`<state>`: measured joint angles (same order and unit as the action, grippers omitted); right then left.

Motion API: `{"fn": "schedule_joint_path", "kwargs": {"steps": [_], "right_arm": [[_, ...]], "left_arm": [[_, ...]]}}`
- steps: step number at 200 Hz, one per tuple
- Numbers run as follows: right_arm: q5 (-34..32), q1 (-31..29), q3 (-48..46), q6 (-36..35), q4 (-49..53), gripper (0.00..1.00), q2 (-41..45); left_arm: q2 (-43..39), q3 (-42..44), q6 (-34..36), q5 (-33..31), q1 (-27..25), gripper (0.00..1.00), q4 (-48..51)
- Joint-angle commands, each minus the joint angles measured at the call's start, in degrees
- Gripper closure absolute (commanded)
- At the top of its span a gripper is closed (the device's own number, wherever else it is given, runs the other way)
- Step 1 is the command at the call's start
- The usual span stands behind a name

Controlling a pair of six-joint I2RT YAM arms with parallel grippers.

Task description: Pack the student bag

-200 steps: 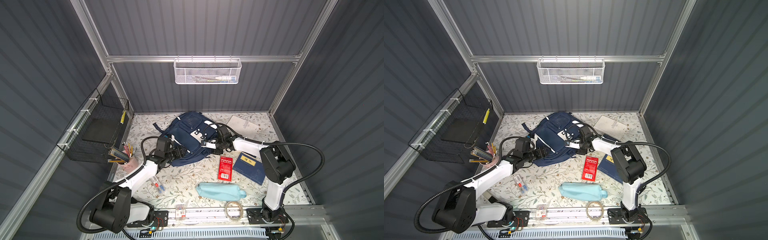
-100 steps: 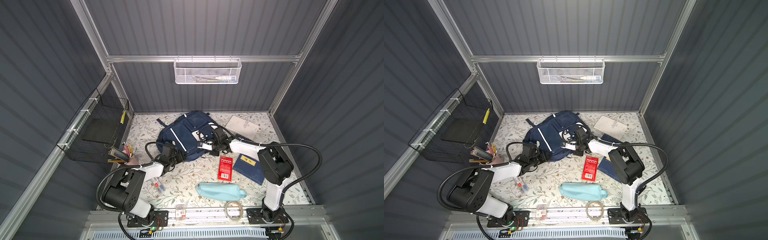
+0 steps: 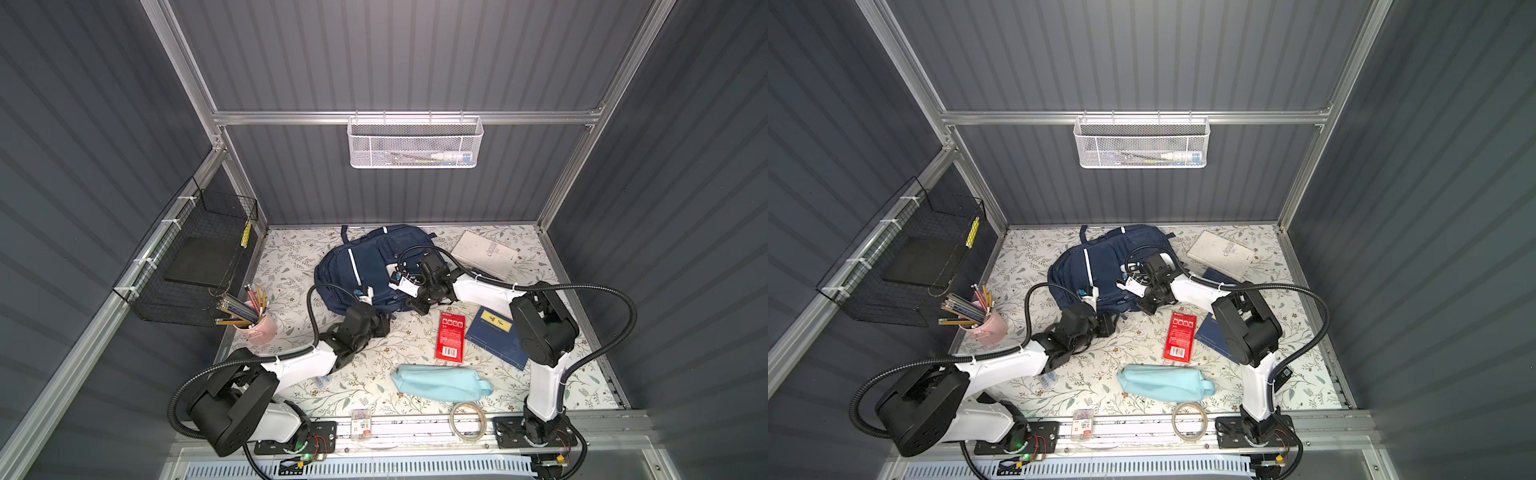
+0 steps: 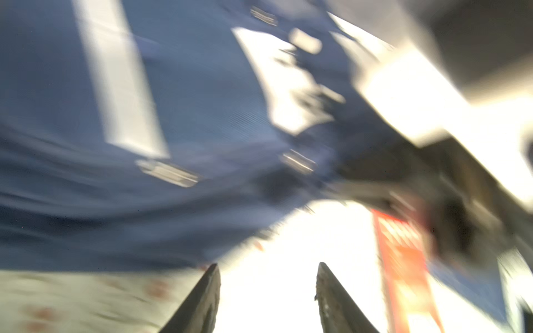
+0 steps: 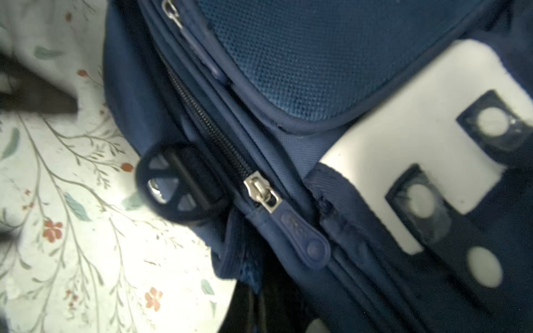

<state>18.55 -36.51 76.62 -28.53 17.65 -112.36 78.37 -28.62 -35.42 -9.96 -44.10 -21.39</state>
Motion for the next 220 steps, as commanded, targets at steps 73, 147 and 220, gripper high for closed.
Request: {"fn": "schedule_joint_path", "kwargs": {"steps": [73, 147, 220], "right_arm": [[8.7, -1.4, -2.8, 3.5, -5.7, 1.00, 2.6], [12.7, -1.3, -3.9, 5.7, -8.3, 1.00, 4.0], [13.1, -2.3, -5.0, 10.4, -13.2, 1.00, 3.3]], "left_arm": [[9.3, -1.6, 1.9, -17.0, -2.1, 0.46, -1.6], [16.8, -5.2, 7.7, -9.4, -2.0, 1.00, -9.9], [19.2, -9.0, 4.4, 1.3, -4.6, 1.00, -11.3]]}}
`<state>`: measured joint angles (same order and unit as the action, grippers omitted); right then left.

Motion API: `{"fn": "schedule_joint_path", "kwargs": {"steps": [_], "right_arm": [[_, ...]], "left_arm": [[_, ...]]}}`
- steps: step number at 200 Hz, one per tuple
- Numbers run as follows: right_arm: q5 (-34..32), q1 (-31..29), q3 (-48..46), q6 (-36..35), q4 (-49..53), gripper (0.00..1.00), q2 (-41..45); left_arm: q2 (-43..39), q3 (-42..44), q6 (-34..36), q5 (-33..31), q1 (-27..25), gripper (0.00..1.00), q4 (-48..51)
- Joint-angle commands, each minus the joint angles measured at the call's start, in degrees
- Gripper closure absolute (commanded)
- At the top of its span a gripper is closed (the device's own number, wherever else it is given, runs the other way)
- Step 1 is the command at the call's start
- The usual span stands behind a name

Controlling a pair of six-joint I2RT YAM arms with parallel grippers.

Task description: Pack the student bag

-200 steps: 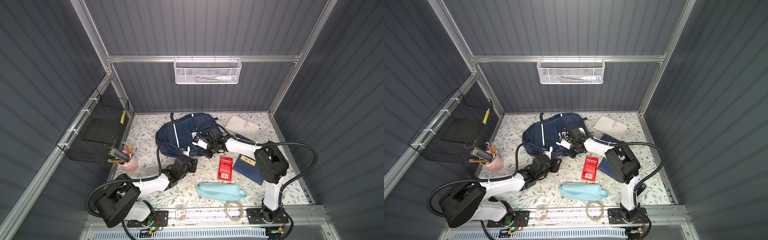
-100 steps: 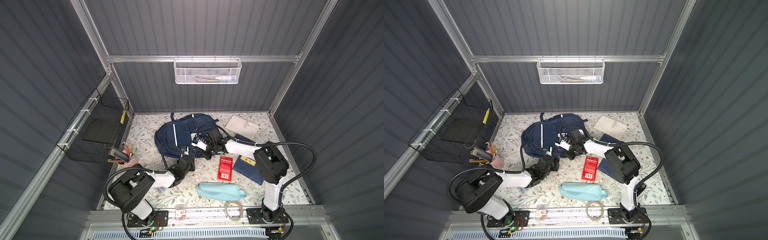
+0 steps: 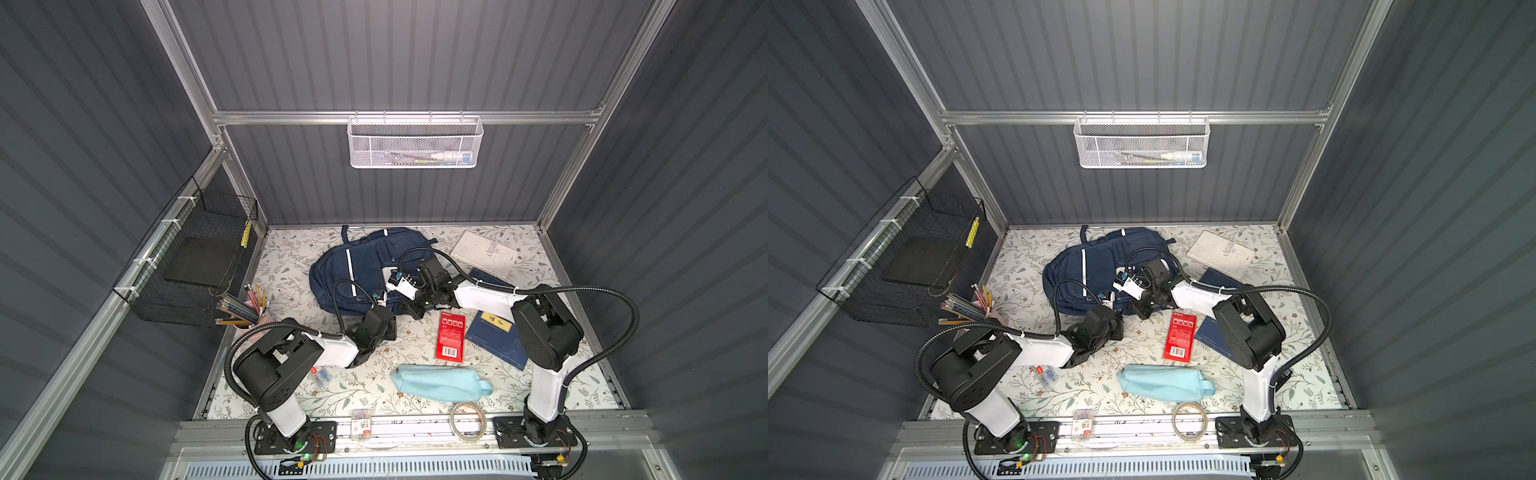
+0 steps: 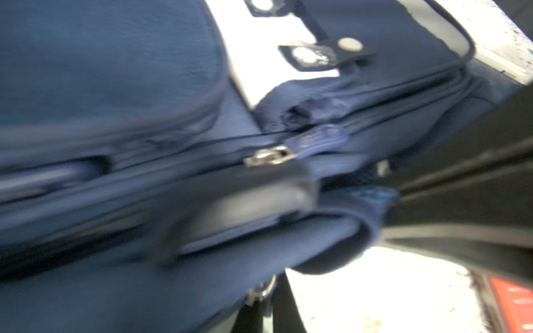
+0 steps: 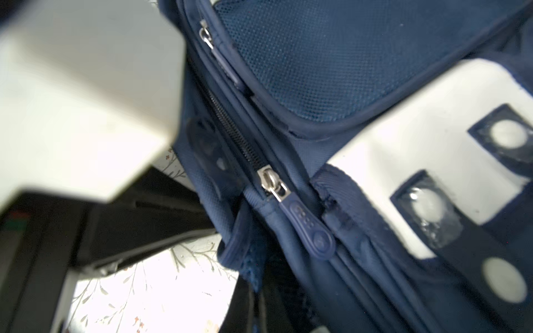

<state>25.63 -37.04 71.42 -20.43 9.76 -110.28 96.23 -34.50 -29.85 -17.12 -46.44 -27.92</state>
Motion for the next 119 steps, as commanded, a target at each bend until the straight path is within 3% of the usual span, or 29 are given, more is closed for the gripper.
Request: {"fn": "schedule_joint_path", "kwargs": {"steps": [1, 42, 58, 94, 119], "right_arm": [[6.1, -1.8, 0.1, 2.3, -5.3, 1.00, 1.2], [3.2, -2.4, -0.2, 0.7, -3.9, 1.00, 1.4], [0.0, -2.2, -0.7, -0.7, -2.6, 1.00, 2.3], [-2.3, 0.9, -2.2, -2.9, 0.3, 1.00, 5.2], [-3.2, 1.5, -3.1, -4.4, 1.3, 1.00, 6.3]], "left_arm": [[1.5, -3.2, -1.1, 8.6, -2.3, 1.00, -4.8], [-1.2, -3.0, -0.3, 6.7, -2.3, 1.00, -1.6], [-4.2, -3.7, -0.7, 3.5, -1.8, 1.00, 6.1], [-13.2, 0.8, -3.6, 3.2, 5.8, 1.00, 16.0], [-17.9, 0.8, -1.6, 0.3, 6.5, 1.00, 23.0]]}}
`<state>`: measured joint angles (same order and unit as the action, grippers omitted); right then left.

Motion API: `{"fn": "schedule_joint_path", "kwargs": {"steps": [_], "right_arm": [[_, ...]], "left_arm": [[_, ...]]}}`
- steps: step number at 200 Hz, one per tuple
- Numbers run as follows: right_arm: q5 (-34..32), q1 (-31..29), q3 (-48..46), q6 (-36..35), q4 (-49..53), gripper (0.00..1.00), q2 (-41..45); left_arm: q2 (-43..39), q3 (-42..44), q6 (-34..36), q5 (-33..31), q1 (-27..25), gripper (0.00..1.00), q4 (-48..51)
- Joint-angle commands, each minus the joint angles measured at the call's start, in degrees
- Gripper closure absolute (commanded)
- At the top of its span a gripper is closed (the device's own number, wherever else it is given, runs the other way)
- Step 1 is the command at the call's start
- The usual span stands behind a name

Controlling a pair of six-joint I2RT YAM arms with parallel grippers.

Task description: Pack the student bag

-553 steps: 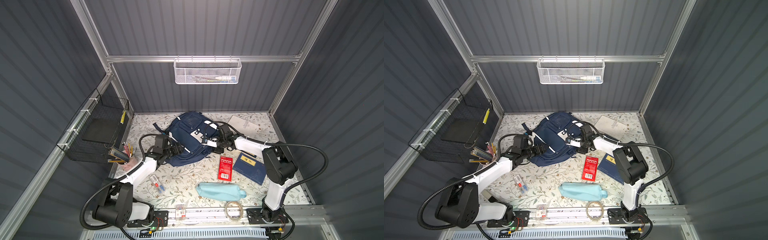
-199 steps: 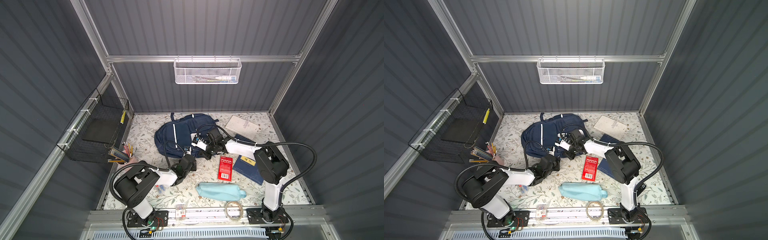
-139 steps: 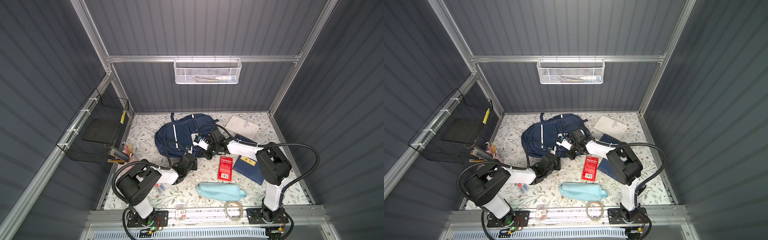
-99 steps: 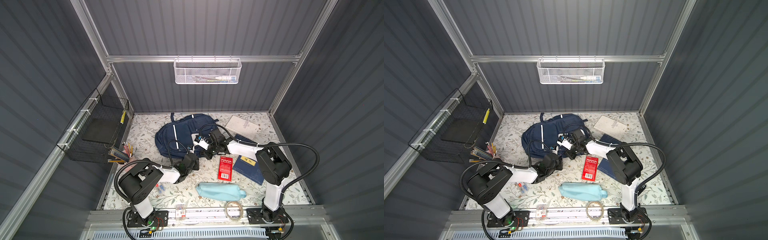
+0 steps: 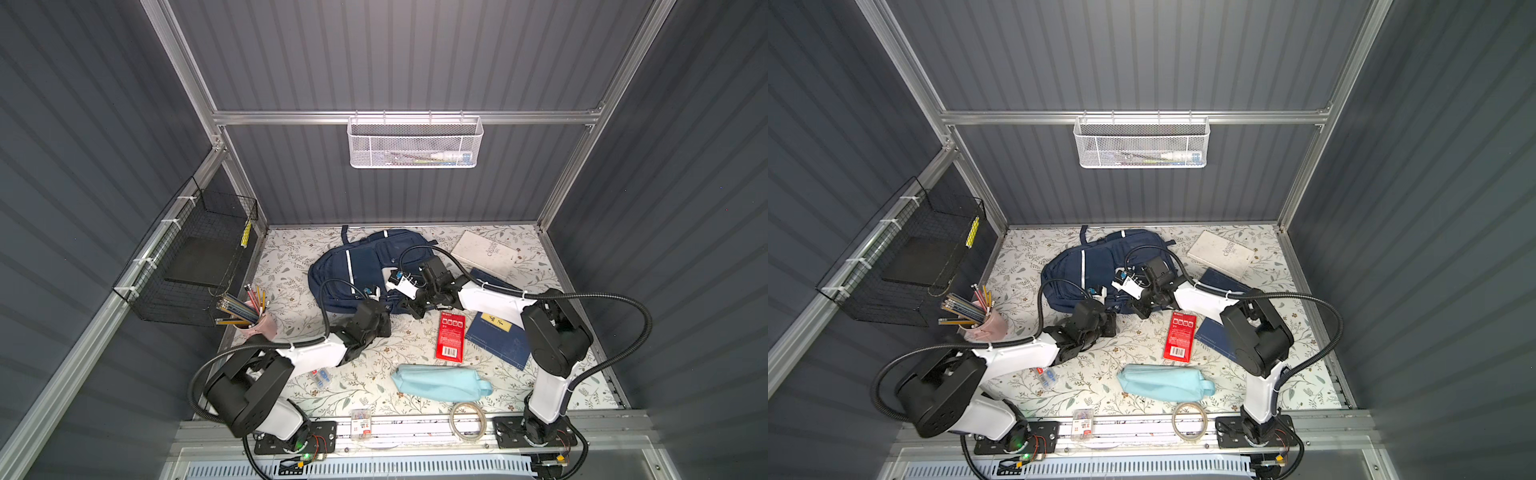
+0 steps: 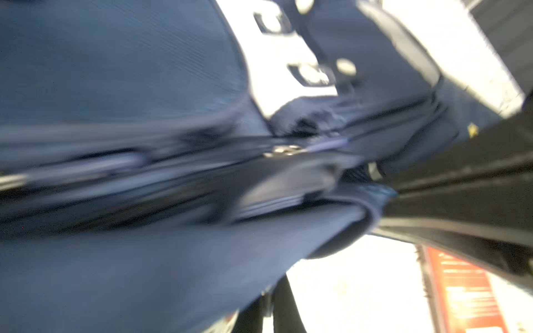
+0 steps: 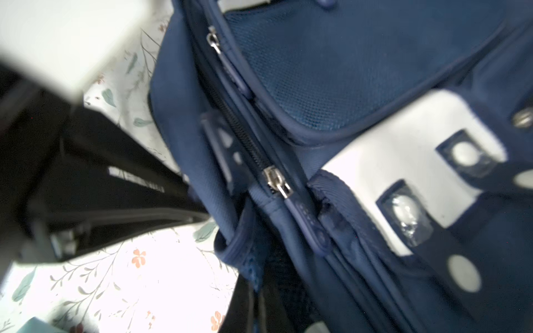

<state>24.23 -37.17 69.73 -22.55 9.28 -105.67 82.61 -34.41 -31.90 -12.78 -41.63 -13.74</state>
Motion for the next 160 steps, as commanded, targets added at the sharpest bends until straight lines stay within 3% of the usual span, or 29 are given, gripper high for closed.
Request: {"fn": "schedule_joint_path", "kwargs": {"steps": [1, 32, 99, 124, 138, 160], "right_arm": [[-1.8, 1.6, -1.4, -2.3, 1.8, 1.00, 1.7], [-2.4, 2.6, -1.4, -2.5, 1.9, 1.00, 2.1], [-4.2, 6.5, -2.6, -7.9, 3.7, 1.00, 6.0], [-4.4, 10.4, -4.3, -8.0, 2.1, 1.00, 7.0], [-4.4, 12.3, -4.3, -6.2, 2.0, 1.00, 7.0], [-4.3, 10.2, -3.4, -4.6, 1.1, 1.00, 7.8]], "left_arm": [[-4.4, 0.7, 0.5, -4.2, 1.8, 1.00, 9.1], [-7.1, 1.3, 1.0, -5.0, 4.1, 1.00, 12.3], [-13.9, 0.8, 4.8, -0.8, 17.3, 1.00, 19.1], [-16.9, 1.0, 6.0, 3.3, 23.4, 1.00, 19.8], [-18.4, -0.1, 8.0, 4.4, 23.5, 1.00, 21.1], [-17.3, -0.6, 8.1, 14.2, 22.9, 1.00, 19.0]]}}
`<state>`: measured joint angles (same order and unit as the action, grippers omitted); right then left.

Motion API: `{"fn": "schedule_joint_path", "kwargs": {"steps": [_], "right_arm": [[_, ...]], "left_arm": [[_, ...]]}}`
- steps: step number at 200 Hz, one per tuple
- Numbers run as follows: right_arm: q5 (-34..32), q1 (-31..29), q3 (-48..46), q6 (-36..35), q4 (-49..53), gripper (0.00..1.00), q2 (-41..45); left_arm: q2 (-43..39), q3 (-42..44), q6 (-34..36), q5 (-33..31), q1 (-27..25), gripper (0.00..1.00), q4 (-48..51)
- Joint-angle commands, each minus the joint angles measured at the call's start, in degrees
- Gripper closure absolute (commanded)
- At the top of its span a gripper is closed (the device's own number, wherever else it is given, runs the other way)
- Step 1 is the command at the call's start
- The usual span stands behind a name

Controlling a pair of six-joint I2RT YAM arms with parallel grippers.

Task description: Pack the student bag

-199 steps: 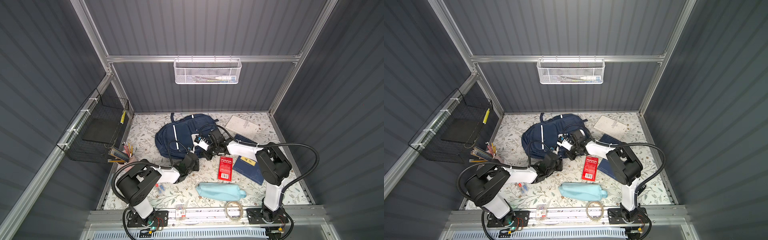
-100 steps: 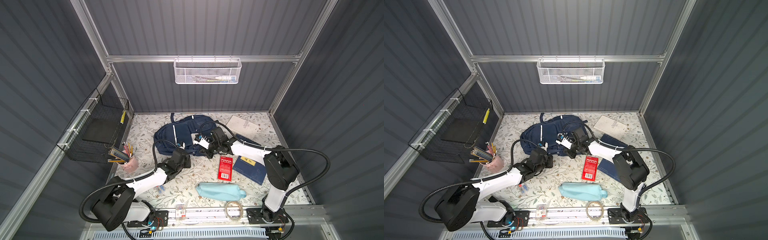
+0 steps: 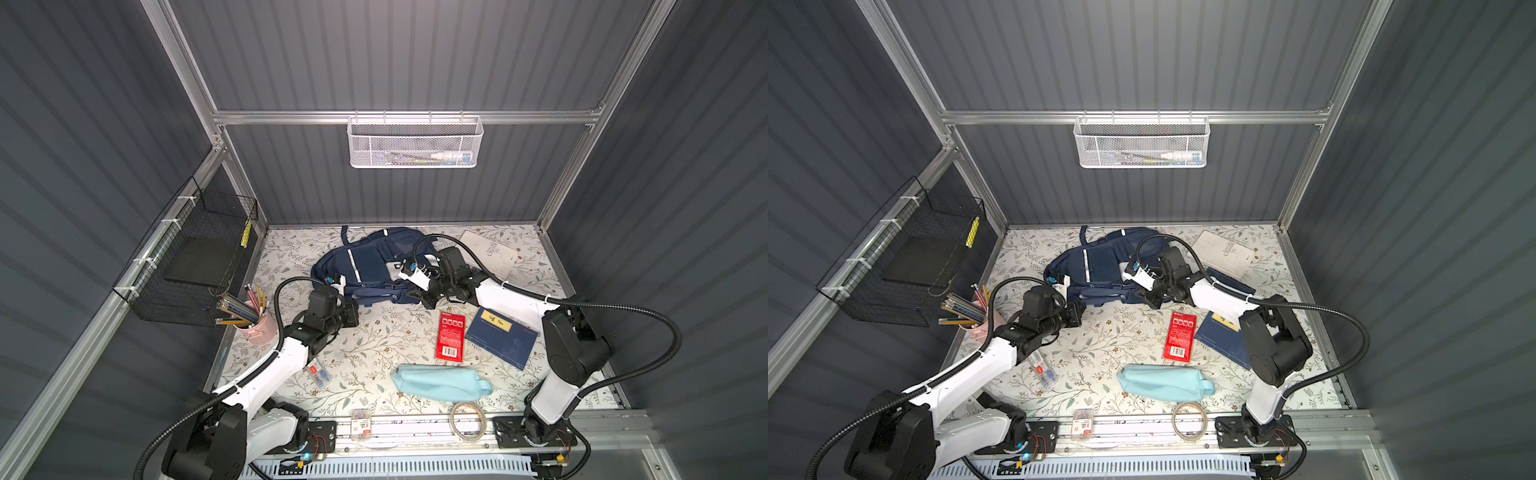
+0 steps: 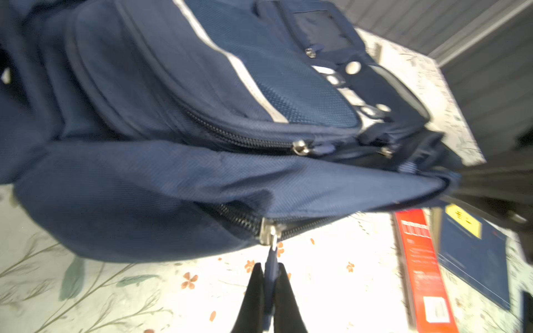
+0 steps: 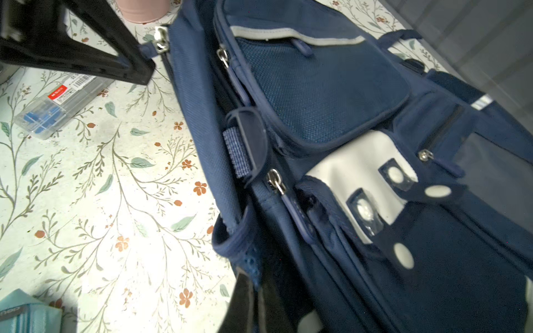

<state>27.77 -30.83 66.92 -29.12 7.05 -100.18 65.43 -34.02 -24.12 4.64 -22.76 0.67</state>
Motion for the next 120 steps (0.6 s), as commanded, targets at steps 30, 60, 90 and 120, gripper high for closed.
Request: {"fn": "schedule_joint_path", "kwargs": {"steps": [30, 60, 90, 120], "right_arm": [[-14.1, -3.2, -2.6, 3.0, -1.8, 0.56, 4.7], [-15.0, -10.4, -3.3, 2.3, -6.6, 0.46, 3.9], [-12.9, -13.6, 0.0, 1.4, -5.5, 0.44, -0.6], [-15.2, -14.9, 4.6, 2.6, -4.1, 0.50, -5.5]], "left_arm": [[0.9, -4.7, -1.4, -5.6, -7.8, 1.00, 5.9], [0.5, -4.1, -5.8, 0.1, -8.5, 1.00, 2.1], [-0.5, -5.0, -5.9, 1.4, -8.6, 1.00, 3.4], [-1.7, -5.0, -6.2, 3.7, -8.6, 1.00, 4.6]]}}
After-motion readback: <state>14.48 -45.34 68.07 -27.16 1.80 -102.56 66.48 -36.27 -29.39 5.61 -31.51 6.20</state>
